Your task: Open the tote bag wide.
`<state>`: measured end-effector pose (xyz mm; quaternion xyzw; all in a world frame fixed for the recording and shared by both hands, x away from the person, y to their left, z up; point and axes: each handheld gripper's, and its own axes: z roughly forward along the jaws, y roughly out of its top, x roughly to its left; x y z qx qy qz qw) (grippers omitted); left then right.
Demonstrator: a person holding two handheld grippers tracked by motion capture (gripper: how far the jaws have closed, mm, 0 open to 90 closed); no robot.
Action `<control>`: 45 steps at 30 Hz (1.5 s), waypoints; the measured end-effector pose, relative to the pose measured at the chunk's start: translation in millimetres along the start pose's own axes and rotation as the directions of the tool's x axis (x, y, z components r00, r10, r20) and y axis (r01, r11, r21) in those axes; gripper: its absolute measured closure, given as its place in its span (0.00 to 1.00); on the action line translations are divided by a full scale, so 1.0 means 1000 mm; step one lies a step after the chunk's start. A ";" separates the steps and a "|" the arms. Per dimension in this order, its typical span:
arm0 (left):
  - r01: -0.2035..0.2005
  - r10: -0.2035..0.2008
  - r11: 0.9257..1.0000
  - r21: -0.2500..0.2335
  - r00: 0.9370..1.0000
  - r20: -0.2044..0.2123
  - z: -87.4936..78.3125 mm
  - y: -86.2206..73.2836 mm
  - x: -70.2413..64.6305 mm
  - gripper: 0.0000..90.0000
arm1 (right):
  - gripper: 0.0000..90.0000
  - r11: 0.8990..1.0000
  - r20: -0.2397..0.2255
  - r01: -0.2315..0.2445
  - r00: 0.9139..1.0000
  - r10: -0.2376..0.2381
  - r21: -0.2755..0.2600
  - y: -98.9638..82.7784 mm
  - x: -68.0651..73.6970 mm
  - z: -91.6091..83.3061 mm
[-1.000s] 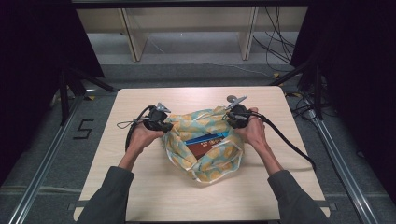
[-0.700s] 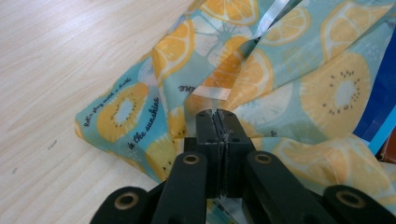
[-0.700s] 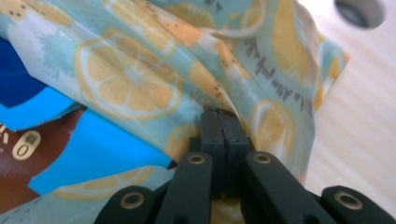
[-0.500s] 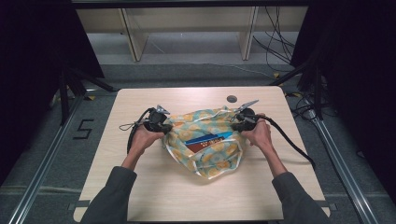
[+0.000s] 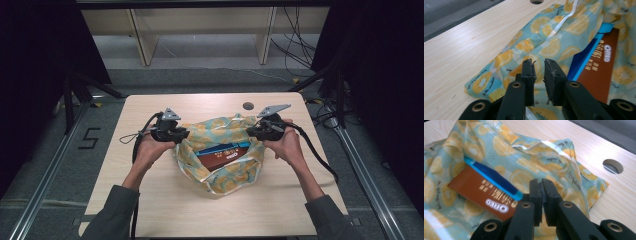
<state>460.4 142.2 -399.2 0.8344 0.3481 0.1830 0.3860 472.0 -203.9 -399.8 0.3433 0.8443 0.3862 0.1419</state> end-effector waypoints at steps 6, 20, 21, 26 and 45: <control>0.018 -0.016 0.998 -0.055 0.999 0.032 -0.013 -0.005 -0.016 0.67 | 0.82 1.000 0.012 0.012 1.000 -0.012 -0.010 -0.015 0.002 -0.015; 0.003 0.000 0.995 -0.095 0.999 0.038 -0.046 -0.033 -0.054 0.41 | 0.64 0.998 0.035 -0.057 0.998 0.057 -0.006 -0.063 0.009 -0.050; 0.002 0.002 0.995 -0.097 0.999 0.041 -0.047 -0.036 -0.055 0.41 | 0.64 0.999 0.038 -0.047 0.998 0.047 -0.002 -0.066 0.008 -0.051; 0.022 -0.017 0.996 -0.091 0.999 0.046 -0.050 -0.050 -0.059 0.40 | 0.63 0.999 0.034 -0.049 0.998 0.049 0.012 -0.075 0.009 -0.054; 0.026 -0.022 0.995 -0.100 0.999 0.035 -0.056 -0.077 -0.064 0.36 | 0.51 0.997 0.026 -0.079 0.997 0.079 0.000 -0.094 0.019 -0.057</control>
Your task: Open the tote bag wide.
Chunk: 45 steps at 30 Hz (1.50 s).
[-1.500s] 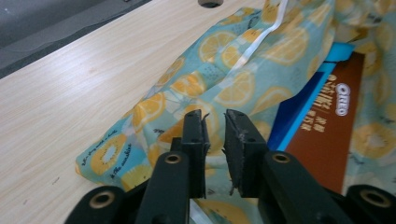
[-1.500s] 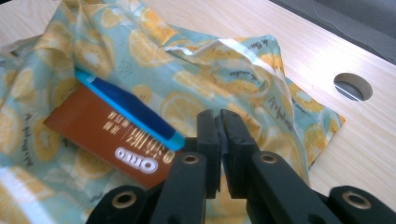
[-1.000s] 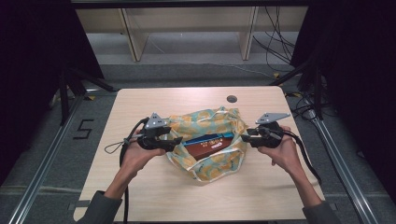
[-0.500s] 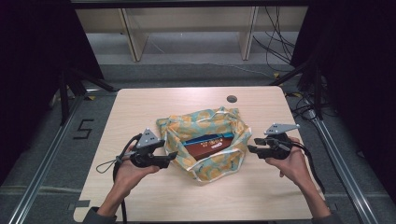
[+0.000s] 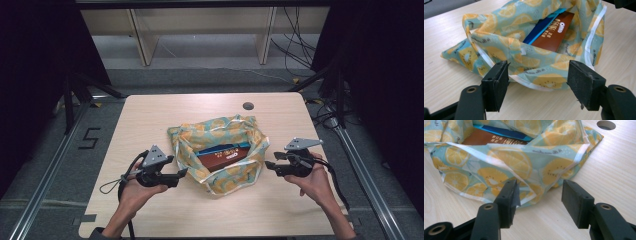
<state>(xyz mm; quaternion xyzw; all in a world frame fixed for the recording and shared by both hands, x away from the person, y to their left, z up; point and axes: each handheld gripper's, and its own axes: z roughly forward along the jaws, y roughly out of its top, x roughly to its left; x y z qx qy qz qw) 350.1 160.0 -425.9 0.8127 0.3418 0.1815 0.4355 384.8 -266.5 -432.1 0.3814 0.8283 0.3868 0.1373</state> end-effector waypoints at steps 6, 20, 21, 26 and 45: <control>0.025 -0.025 1.000 0.001 1.000 -0.001 0.001 -0.010 -0.006 0.34 | 0.48 1.000 -0.002 -0.002 1.000 0.002 -0.008 -0.009 0.003 -0.003; 0.060 -0.060 0.998 0.008 0.998 -0.014 0.001 -0.035 -0.007 0.29 | 0.44 1.000 0.009 0.009 1.000 -0.009 -0.018 -0.020 0.009 -0.005; 0.033 -0.032 0.999 0.018 0.999 -0.019 0.000 -0.036 -0.006 0.29 | 0.44 1.000 0.015 -0.001 1.000 0.001 -0.014 -0.024 0.011 -0.005; 0.073 -0.073 0.997 0.020 0.997 -0.020 0.001 -0.048 -0.011 0.28 | 0.43 1.000 0.024 0.022 0.999 -0.022 0.007 -0.034 0.012 -0.004; 0.046 -0.048 0.997 0.067 0.998 0.030 0.014 -0.081 -0.038 0.22 | 0.36 0.998 0.050 0.051 0.997 -0.052 0.036 -0.065 0.028 -0.005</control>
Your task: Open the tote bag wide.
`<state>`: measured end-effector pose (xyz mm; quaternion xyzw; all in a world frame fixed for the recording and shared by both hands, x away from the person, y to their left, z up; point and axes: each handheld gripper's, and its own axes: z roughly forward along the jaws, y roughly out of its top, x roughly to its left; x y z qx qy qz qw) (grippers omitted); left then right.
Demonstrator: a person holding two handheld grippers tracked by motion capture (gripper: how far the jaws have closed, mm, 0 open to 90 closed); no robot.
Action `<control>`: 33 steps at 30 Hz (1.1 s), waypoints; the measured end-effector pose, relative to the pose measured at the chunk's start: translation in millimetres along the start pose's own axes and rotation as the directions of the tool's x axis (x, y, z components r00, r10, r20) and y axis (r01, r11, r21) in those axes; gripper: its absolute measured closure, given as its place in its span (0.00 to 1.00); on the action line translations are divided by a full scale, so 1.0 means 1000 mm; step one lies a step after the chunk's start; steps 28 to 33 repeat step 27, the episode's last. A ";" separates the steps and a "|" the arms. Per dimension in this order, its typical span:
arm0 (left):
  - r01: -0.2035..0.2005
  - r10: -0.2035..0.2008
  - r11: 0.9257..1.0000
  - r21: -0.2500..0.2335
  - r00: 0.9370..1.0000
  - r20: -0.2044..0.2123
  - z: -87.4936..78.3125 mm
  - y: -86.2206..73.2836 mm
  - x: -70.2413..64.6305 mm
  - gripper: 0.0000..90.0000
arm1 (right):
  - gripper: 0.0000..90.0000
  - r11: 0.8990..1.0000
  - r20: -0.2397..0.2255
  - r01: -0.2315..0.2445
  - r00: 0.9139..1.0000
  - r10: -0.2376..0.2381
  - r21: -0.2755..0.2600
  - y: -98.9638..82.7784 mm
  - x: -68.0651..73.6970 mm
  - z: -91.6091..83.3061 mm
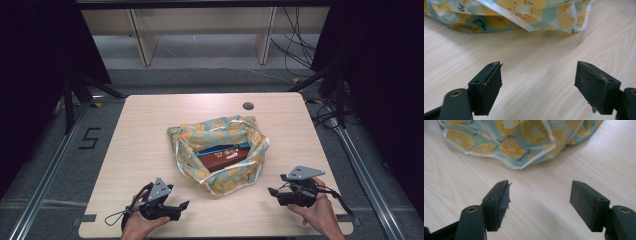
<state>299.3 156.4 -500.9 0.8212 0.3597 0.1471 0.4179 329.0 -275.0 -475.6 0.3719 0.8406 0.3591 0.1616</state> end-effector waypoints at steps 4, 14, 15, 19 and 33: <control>-0.020 0.020 1.000 0.007 1.000 -0.011 0.000 -0.001 -0.002 0.17 | 0.34 0.999 -0.020 -0.036 0.999 0.036 0.001 -0.008 0.003 -0.004; -0.021 0.022 1.000 0.021 1.000 -0.020 0.003 -0.003 0.000 0.17 | 0.31 0.999 -0.047 -0.029 0.998 0.030 0.033 -0.025 0.013 -0.009; -0.003 0.003 1.000 0.022 1.000 -0.010 0.004 -0.004 -0.001 0.17 | 0.31 0.999 -0.053 -0.033 0.998 0.034 0.033 -0.026 0.014 -0.009; -0.033 0.033 0.999 0.030 0.999 -0.026 0.003 -0.003 0.003 0.17 | 0.31 0.999 -0.044 -0.016 0.999 0.017 0.037 -0.026 0.013 -0.008; 0.020 -0.019 0.999 0.029 0.999 -0.034 0.004 -0.004 0.003 0.17 | 0.31 0.998 -0.047 -0.046 0.998 0.048 0.047 -0.028 0.007 -0.008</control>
